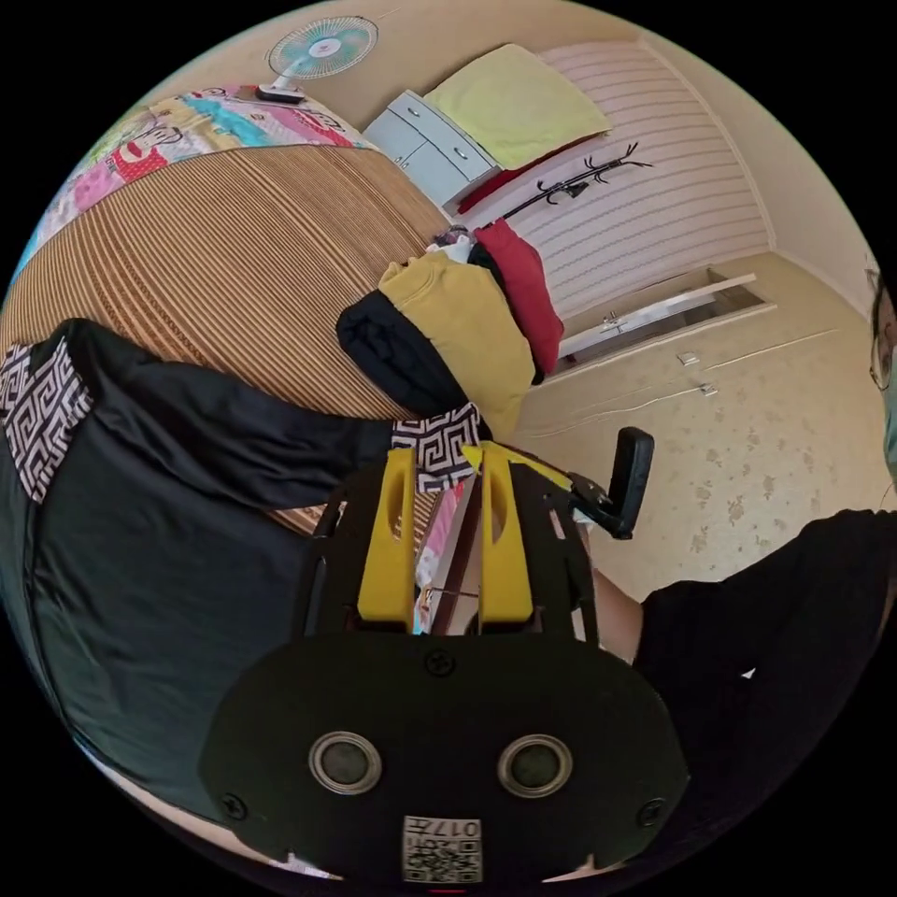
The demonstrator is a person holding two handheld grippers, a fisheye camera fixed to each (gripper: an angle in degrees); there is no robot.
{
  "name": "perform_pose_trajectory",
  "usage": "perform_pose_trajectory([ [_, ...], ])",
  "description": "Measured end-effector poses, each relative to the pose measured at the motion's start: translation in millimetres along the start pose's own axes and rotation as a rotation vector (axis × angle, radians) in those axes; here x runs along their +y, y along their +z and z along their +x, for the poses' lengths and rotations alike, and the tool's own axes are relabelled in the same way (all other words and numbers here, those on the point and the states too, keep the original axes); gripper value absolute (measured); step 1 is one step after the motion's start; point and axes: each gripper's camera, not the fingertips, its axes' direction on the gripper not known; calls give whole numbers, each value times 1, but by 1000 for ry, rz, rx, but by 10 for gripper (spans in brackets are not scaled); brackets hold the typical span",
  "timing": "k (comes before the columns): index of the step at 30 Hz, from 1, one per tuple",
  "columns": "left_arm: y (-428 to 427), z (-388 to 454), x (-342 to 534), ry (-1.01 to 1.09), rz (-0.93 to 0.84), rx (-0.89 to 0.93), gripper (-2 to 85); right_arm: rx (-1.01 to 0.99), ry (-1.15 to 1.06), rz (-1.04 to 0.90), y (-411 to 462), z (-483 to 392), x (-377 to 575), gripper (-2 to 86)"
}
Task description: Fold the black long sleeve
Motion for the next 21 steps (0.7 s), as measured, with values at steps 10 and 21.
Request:
perform_pose_trajectory([
  [10, 86, -6, -80, -83, -136, -166, 144, 158, -320, 37, 2, -84, 24, 32],
  [21, 92, 15, -125, -177, -91, -321, -6, -82, -416, 78, -41, -104, 30, 53],
])
